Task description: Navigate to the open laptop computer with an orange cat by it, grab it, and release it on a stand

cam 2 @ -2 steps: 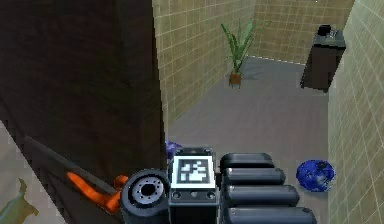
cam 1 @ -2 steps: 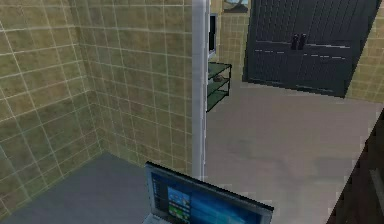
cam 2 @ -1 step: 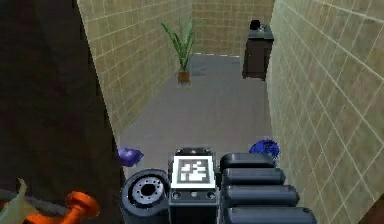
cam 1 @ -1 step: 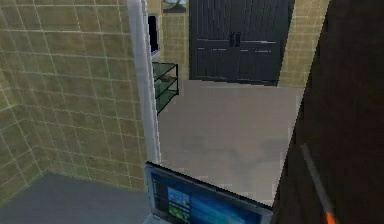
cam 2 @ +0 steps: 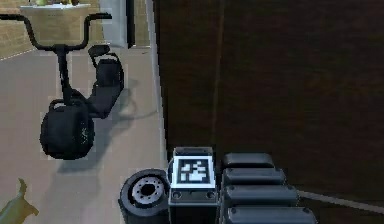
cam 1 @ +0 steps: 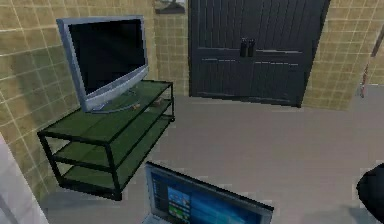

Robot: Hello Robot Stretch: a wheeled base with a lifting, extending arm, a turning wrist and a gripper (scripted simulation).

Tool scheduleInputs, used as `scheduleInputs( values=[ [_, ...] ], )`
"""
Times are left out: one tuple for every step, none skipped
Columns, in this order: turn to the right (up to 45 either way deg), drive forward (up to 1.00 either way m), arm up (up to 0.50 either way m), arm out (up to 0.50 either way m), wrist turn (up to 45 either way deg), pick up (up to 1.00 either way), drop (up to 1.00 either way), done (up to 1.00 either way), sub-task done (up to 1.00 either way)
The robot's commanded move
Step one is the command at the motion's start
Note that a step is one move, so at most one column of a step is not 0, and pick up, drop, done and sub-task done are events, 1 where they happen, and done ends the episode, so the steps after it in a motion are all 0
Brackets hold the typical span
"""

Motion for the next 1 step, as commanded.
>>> scheduleInputs(
  values=[
    [6.0,0.00,0.00,0.00,0.0,0.00,0.00,0.00,0.00]
  ],
)
